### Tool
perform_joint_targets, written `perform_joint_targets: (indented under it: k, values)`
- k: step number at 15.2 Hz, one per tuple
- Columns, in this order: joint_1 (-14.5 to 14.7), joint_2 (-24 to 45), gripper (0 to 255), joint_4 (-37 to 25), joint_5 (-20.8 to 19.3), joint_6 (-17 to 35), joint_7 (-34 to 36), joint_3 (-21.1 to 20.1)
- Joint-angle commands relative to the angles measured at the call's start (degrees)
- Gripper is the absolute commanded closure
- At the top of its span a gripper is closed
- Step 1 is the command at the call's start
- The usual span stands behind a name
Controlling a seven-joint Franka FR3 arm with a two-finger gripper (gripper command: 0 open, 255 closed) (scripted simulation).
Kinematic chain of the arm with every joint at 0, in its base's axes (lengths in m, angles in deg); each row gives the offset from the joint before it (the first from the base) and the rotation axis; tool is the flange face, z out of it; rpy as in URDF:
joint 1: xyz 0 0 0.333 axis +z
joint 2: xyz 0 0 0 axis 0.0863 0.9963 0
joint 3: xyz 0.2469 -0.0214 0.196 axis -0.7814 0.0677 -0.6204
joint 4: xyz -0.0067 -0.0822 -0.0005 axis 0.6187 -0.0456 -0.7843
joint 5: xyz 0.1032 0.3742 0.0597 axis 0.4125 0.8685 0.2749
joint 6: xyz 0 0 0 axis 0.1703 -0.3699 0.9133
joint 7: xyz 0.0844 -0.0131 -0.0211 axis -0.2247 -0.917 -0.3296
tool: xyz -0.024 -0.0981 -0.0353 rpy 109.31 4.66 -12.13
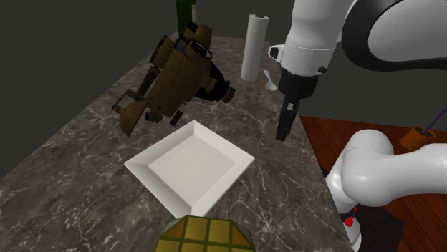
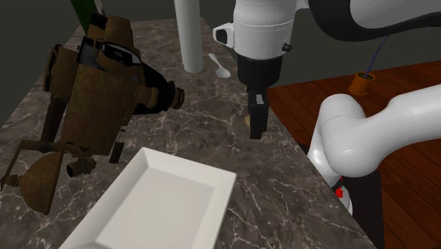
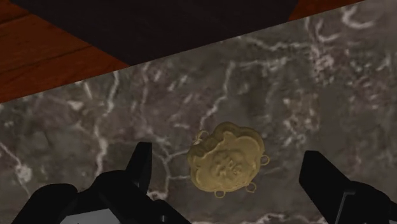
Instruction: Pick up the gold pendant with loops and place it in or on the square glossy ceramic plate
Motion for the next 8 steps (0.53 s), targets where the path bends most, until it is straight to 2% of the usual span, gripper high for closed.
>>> perform_joint_targets:
  k: [1,2,8]
  values:
    - [0.0,0.0,0,0.0,0.0,0.0,0.0,0.0]
    - [0.0,0.0,255,0.0,0.0,0.0,0.0,0.0]
    - [-0.1,0.5,255,-0.8,-0.1,-0.3,0.1,0.0]
